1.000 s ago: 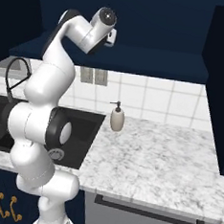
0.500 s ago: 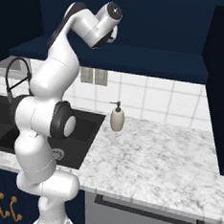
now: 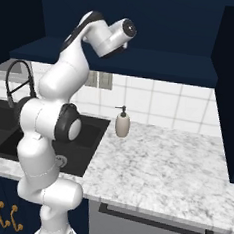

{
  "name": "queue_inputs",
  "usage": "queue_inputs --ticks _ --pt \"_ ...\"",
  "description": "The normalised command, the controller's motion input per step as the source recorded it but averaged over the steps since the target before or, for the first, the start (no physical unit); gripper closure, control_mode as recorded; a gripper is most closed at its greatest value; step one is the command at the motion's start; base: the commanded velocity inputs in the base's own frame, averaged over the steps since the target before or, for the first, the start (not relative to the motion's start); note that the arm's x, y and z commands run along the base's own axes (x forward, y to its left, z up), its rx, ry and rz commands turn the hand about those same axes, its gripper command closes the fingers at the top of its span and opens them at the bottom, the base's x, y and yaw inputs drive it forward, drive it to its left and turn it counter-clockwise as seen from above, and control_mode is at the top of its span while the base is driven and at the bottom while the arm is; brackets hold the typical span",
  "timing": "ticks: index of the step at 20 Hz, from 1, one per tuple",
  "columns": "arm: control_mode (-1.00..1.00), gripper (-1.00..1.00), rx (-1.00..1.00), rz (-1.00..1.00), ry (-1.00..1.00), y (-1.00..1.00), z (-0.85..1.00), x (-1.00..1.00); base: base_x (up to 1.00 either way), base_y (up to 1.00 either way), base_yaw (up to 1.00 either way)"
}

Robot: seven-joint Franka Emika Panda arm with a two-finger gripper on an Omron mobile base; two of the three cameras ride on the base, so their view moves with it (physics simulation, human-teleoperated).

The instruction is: Gather all objects into one cabinet and sort the glasses and bowls to opposite sides.

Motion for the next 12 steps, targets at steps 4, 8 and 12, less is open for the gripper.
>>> queue_inputs --ticks 4,8,12 --pt "-1.00 -1.00 0.00 0.01 0.13 0.07 0.19 0.38 0.00 0.00 0.00" --pt "-1.00 -1.00 0.00 0.02 0.11 0.00 0.09 0.21 0.00 0.00 0.00" --pt "-1.00 1.00 0.00 0.00 0.01 0.00 0.01 0.00 0.00 0.00 0.00"
